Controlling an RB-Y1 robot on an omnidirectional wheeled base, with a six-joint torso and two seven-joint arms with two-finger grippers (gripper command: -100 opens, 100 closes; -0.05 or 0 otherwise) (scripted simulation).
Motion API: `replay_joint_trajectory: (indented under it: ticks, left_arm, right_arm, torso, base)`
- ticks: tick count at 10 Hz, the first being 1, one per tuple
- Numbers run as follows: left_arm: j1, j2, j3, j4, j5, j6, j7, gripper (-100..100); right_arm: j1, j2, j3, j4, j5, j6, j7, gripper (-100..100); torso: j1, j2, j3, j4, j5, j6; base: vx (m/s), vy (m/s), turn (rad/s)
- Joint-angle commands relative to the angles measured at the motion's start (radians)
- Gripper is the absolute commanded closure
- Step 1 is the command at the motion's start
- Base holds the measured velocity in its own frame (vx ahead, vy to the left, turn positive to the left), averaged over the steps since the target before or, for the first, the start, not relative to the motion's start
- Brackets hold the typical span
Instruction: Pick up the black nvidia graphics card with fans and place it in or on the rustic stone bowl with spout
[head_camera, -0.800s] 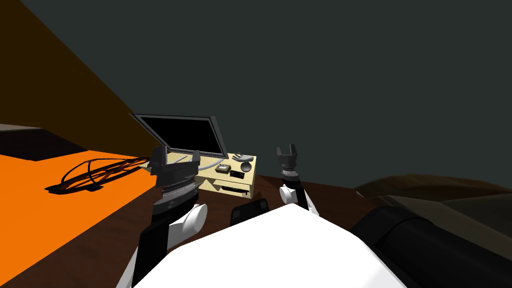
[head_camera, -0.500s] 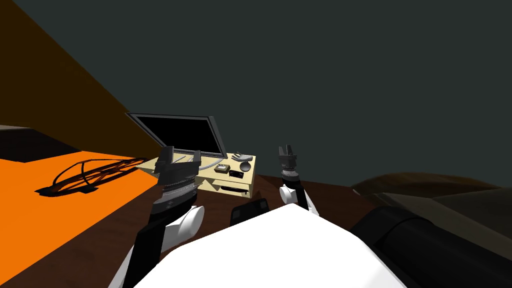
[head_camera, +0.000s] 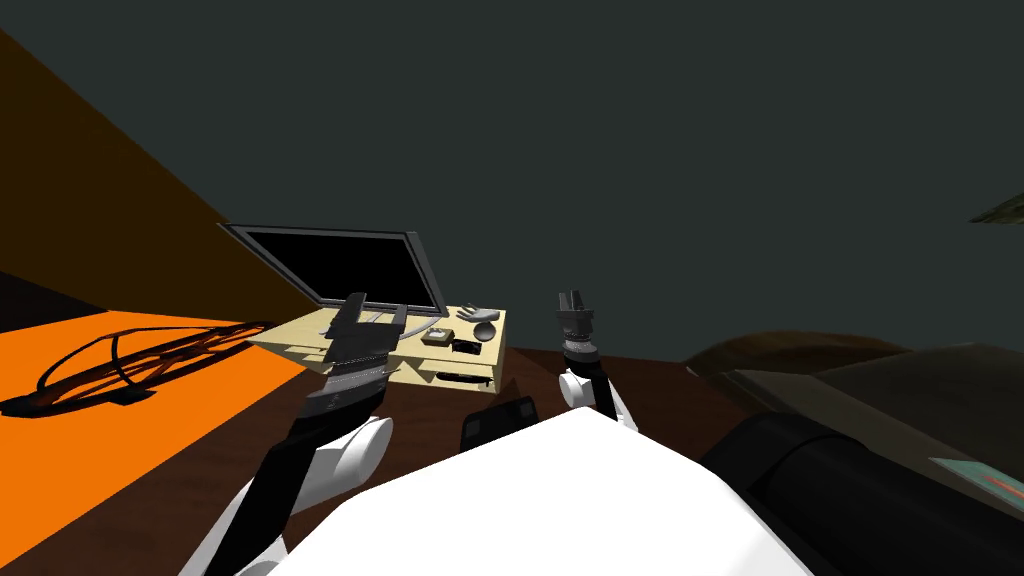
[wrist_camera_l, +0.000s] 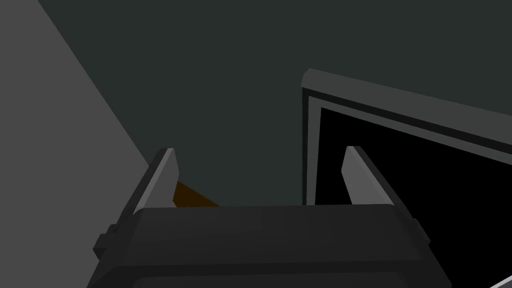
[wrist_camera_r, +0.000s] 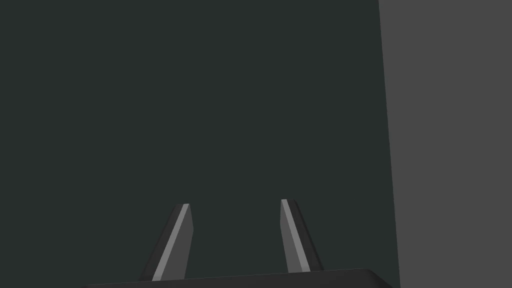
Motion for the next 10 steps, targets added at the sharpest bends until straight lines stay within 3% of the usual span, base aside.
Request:
replay_joint_trajectory:
  ticks: [1,3,4,7,8,9,10]
  left_arm:
    - [-0.004,0.015,0.005,0.002,0.013,0.035,0.006,-100]
    - [-0.015,0.072,0.033,0.021,0.063,0.101,0.027,-100]
    - [-0.015,0.072,0.033,0.021,0.063,0.118,0.027,-100]
    - [-0.024,0.13,0.062,0.048,0.12,0.198,0.049,-100]
    - [-0.024,0.13,0.062,0.048,0.12,0.211,0.049,-100]
    - [-0.029,0.159,0.074,0.065,0.151,0.252,0.059,-100]
    - [-0.029,0.159,0.074,0.065,0.151,0.261,0.059,-100]
  right_arm:
    - [0.0,0.0,0.0,0.0,0.0,0.0,0.0,0]
    - [0.0,0.0,0.0,0.0,0.0,0.0,0.0,0]
    - [0.0,0.0,0.0,0.0,0.0,0.0,0.0,0]
    - [0.0,0.0,0.0,0.0,0.0,0.0,0.0,0]
    - [0.0,0.0,0.0,0.0,0.0,0.0,0.0,0]
    - [0.0,0.0,0.0,0.0,0.0,0.0,0.0,0]
    - [0.0,0.0,0.0,0.0,0.0,0.0,0.0,0]
  torso:
    - [0.0,0.0,0.0,0.0,0.0,0.0]
    - [0.001,-0.001,-0.001,0.0,0.0,0.0]
    - [0.0,-0.001,0.0,0.0,0.0,0.0]
    - [0.001,-0.002,-0.001,0.0,0.0,0.0]
    - [0.001,-0.002,-0.001,0.0,0.0,0.0]
    - [0.001,-0.002,-0.001,0.0,0.0,0.0]
    - [0.0,-0.002,-0.001,-0.001,0.0,0.0]
  base:
    - [-0.038,-0.034,-0.03]
    - [-0.041,-0.038,-0.114]
    - [-0.032,-0.037,-0.056]
    - [-0.023,-0.036,-0.1]
    - [-0.019,-0.027,-0.053]
    - [-0.018,-0.043,-0.117]
    - [-0.014,-0.035,-0.071]
